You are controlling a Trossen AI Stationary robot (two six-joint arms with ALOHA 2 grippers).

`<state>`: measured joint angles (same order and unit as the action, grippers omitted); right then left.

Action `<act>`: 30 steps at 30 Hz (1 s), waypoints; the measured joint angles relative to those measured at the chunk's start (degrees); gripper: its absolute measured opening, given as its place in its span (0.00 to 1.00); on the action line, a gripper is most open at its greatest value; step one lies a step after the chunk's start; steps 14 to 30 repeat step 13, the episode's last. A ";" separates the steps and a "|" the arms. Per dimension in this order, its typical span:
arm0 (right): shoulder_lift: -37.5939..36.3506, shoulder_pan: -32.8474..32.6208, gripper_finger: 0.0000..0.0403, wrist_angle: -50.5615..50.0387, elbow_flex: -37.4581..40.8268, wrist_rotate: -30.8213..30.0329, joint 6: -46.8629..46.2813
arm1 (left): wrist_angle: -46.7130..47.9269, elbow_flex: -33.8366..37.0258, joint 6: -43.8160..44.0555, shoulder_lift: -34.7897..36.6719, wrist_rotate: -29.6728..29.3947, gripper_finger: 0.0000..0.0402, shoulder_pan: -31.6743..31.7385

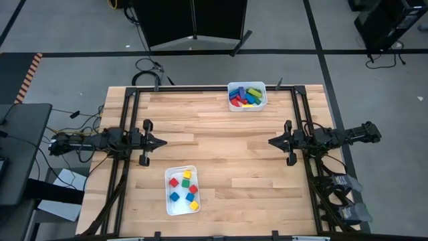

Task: Sort blocks by size
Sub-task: Return to Home Position

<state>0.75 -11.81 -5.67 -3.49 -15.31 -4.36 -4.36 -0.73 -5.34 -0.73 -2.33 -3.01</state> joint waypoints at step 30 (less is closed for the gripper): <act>0.00 0.00 0.11 0.00 0.00 0.00 -0.02 | 0.02 0.00 0.00 0.00 0.00 0.03 0.01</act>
